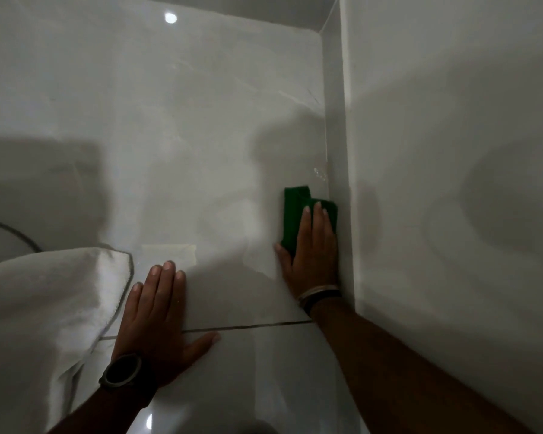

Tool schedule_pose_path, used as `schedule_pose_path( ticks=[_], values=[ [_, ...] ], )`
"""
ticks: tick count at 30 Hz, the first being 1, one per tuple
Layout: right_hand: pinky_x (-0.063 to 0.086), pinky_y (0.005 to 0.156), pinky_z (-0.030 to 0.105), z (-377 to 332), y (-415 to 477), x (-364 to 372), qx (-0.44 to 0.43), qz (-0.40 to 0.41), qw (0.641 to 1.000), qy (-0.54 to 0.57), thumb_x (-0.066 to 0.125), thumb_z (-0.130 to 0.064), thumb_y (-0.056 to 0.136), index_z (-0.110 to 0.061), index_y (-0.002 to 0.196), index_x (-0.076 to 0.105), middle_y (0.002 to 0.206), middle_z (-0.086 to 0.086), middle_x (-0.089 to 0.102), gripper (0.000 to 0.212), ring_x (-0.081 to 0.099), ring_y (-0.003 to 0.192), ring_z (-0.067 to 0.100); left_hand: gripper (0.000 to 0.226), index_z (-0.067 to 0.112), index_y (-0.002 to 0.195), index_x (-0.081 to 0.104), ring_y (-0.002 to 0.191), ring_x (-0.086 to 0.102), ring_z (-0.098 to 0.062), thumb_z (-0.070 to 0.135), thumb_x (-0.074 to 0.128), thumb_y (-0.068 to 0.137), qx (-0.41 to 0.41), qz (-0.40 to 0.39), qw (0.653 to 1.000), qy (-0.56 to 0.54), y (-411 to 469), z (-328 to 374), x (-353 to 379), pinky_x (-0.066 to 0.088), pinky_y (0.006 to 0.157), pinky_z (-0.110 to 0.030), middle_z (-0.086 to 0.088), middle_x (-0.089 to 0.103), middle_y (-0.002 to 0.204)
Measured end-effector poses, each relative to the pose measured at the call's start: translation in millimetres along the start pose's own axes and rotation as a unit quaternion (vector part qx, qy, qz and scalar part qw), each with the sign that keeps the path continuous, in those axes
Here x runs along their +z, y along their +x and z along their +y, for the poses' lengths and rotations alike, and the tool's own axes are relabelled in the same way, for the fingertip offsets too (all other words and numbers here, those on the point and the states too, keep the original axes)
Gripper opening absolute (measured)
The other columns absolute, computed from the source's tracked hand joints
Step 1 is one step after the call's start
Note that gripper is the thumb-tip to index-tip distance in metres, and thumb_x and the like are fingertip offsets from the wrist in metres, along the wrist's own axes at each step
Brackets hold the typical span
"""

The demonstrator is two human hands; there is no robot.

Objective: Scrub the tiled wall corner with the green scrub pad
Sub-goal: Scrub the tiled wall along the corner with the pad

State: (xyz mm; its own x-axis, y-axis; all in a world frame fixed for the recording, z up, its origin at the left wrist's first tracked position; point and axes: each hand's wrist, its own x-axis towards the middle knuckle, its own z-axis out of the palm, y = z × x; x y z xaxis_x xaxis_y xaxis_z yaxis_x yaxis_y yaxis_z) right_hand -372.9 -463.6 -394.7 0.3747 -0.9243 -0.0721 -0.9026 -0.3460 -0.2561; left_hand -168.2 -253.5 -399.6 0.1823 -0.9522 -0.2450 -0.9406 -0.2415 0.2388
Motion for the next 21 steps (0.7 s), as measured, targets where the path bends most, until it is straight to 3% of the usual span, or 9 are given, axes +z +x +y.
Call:
schedule_pose_path(
  ticks=[7, 10, 13, 21],
  values=[
    [0.008, 0.119, 0.053, -2, 71, -5, -0.04, -0.012, 0.995, -0.087, 0.053, -0.048, 0.093, -0.01, 0.153, 0.018, 0.159, 0.028, 0.01, 0.079, 0.008, 0.146, 0.045, 0.118, -0.003, 0.156, 0.032, 0.155, 0.022, -0.043, 0.085, 0.047, 0.077, 0.006, 0.0, 1.0, 0.006, -1, -3, 6, 0.011, 0.125, -0.053, -0.024, 0.026, 0.167],
    [0.013, 0.118, 0.05, -7, 104, -12, -0.016, -0.032, 0.996, -0.087, 0.045, -0.056, 0.094, -0.016, 0.153, 0.018, 0.16, 0.027, 0.007, 0.076, 0.005, 0.147, 0.042, 0.119, -0.004, 0.154, 0.034, 0.154, 0.023, -0.043, 0.084, 0.049, 0.076, 0.007, 0.002, 1.0, 0.005, -1, -2, 6, 0.015, 0.124, -0.055, -0.024, 0.028, 0.166],
    [0.019, 0.115, 0.05, -15, 120, -17, 0.024, -0.055, 0.995, -0.078, 0.041, -0.061, 0.093, -0.017, 0.152, 0.019, 0.16, 0.022, 0.013, 0.077, 0.01, 0.147, 0.037, 0.119, -0.004, 0.154, 0.034, 0.155, 0.023, -0.043, 0.084, 0.049, 0.076, 0.004, 0.008, 1.0, 0.004, -1, -2, 6, 0.015, 0.124, -0.055, -0.024, 0.028, 0.166],
    [0.018, 0.118, 0.05, -15, 90, -20, 0.005, -0.064, 0.995, -0.071, 0.045, -0.058, 0.093, -0.01, 0.152, 0.022, 0.157, 0.023, 0.024, 0.079, 0.018, 0.145, 0.039, 0.118, -0.001, 0.157, 0.031, 0.155, 0.021, -0.042, 0.086, 0.044, 0.078, -0.001, -0.006, 1.0, -0.004, 2, -3, 2, 0.01, 0.126, -0.052, -0.023, 0.026, 0.167]
  ],
)
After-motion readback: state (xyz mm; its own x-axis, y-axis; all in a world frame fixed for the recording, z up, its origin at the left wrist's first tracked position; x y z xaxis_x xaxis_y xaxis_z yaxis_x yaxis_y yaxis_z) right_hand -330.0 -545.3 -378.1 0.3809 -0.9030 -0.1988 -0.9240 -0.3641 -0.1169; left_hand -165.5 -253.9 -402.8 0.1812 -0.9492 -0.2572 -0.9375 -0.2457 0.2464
